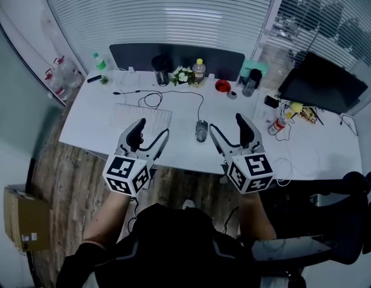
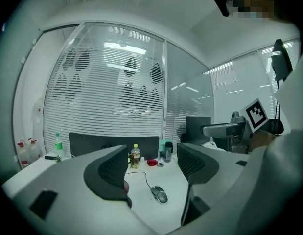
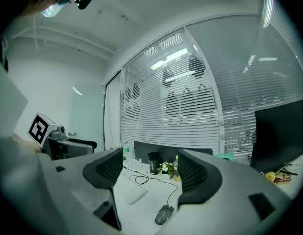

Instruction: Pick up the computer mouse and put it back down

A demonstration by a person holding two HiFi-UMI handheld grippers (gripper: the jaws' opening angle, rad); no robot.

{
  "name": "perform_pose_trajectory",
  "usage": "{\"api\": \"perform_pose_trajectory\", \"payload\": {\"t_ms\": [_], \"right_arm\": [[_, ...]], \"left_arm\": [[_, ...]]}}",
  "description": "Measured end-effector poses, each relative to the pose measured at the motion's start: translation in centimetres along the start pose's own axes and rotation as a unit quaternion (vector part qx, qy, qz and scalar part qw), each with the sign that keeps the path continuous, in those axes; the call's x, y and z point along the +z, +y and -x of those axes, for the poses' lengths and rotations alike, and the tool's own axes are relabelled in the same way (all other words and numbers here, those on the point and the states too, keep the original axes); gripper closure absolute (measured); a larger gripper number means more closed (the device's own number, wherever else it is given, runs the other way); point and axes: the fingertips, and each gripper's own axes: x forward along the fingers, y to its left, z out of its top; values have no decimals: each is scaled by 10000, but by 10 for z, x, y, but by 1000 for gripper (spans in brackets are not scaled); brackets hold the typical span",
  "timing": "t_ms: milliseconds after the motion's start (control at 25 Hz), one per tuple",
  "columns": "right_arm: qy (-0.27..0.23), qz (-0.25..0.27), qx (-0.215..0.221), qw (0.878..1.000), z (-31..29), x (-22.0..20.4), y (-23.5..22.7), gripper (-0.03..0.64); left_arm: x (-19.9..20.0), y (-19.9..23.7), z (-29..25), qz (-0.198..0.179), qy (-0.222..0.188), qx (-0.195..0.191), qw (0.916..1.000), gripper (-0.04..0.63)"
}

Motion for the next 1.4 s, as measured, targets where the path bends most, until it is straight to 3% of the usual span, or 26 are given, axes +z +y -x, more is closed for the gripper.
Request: {"api": "perform_pose_trajectory", "payload": {"t_ms": [440, 720, 1000, 1400], "right_arm": [[25, -108, -286, 9995, -38, -3, -18, 273], [114, -101, -805, 9966, -81, 2, -7, 272], [296, -75, -1281, 9913, -118, 0, 8, 272], [550, -171, -1870, 9807, -146, -17, 17, 264]], "left_arm": [[5, 26, -48, -115, 31, -340, 9994, 269], [10, 82, -62, -118, -71, -653, 9978, 270], [8, 129, -78, -36, 18, -1209, 9927, 270], [-12, 163, -96, -39, 189, -1674, 9857, 270]]}}
